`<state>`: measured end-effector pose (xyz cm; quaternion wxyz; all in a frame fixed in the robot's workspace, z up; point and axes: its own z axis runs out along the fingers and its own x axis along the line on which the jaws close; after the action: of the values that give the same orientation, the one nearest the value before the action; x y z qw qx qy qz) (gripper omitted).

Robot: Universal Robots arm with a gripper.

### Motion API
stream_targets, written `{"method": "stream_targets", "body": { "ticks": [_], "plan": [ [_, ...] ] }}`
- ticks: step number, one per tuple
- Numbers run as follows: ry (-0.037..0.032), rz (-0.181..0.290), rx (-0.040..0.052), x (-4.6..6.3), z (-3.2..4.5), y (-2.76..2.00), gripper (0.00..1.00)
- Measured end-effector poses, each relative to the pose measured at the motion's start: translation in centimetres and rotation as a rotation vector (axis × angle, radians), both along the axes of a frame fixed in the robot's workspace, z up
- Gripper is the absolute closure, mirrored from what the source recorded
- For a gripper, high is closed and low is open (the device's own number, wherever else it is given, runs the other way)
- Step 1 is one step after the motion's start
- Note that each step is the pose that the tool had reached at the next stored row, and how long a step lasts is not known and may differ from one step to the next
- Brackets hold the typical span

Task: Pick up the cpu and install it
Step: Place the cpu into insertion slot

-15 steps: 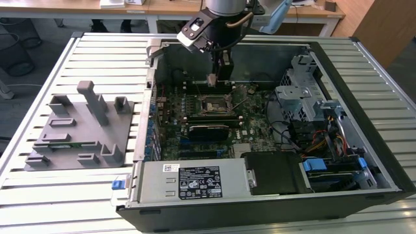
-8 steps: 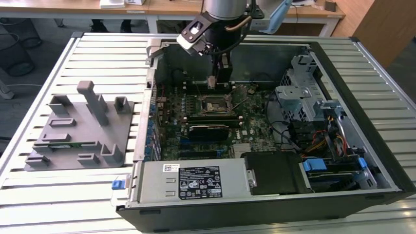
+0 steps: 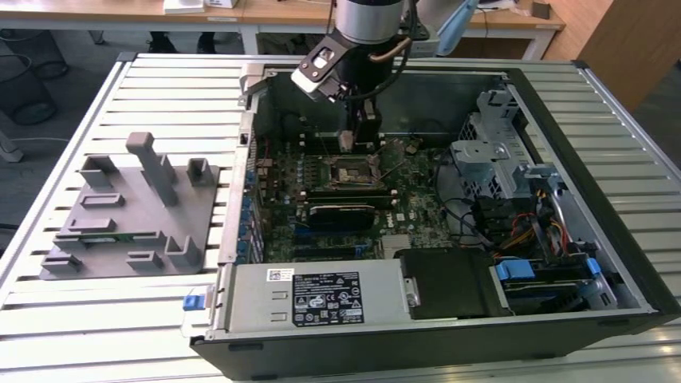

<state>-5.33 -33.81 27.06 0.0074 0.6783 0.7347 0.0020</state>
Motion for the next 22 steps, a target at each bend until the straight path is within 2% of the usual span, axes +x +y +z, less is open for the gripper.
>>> {"method": "stream_targets", "body": {
  "ticks": [10,22],
  "plan": [
    [0.0,-0.007,0.0,0.0,-1.46,0.0,0.47],
    [0.0,-0.013,0.0,0.0,-2.43,0.0,0.47]
  ]
}}
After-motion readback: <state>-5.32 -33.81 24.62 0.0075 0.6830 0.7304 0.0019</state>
